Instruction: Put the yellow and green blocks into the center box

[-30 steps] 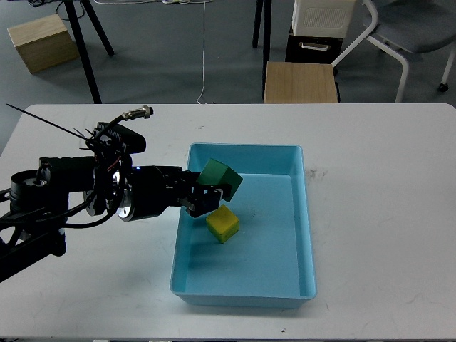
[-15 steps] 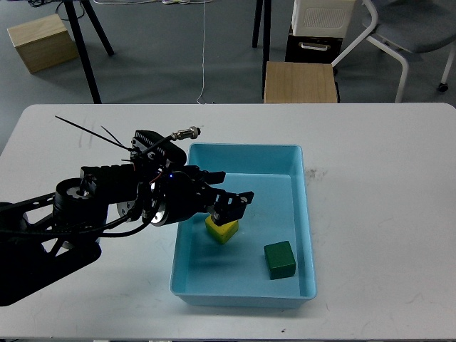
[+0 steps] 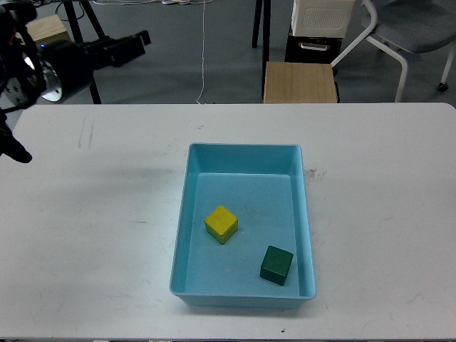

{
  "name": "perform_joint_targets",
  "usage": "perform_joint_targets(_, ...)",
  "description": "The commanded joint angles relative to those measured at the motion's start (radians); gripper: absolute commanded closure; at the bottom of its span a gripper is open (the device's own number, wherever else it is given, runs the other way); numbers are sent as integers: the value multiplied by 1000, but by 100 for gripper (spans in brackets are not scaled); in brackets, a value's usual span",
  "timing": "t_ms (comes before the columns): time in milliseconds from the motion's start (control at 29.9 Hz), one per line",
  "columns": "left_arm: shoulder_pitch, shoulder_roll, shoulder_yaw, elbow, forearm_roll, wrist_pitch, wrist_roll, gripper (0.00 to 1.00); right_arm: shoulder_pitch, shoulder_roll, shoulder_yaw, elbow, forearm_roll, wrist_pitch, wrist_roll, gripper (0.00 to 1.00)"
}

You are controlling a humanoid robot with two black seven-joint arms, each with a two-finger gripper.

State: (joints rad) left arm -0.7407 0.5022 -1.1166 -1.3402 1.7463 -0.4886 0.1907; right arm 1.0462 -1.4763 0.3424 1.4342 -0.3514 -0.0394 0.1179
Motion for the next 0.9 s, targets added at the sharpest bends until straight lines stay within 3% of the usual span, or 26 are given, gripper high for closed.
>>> perform_joint_targets(0,17,5,-195,202,-25,0,10,8,0,5,-39,6,-6,6,0,1)
perform_joint_targets(134,78,39,-250,375,-106,0,10,6,0,47,-78,15,-40,10,3,1)
perform_joint_targets(268,78,76,-250,463,-272,0,15,6,0,83,-132,38,-151,10,6,1)
perform_joint_targets(368,81,93,-252,463,-440,0,27,6,0,85,-180,81,-221,9,22,1)
perform_joint_targets(502,95,91,-233,464,-632,0,128,6,0,100,-253,141,-277,-5,35,1)
perform_joint_targets(569,107,85,-226,463,-681,0,157,6,-2,103,-279,146,-291,-22,37,1)
perform_joint_targets(869,176,27,-216,461,-912,0,153,6,-54,183,-362,132,-334,-160,39,1)
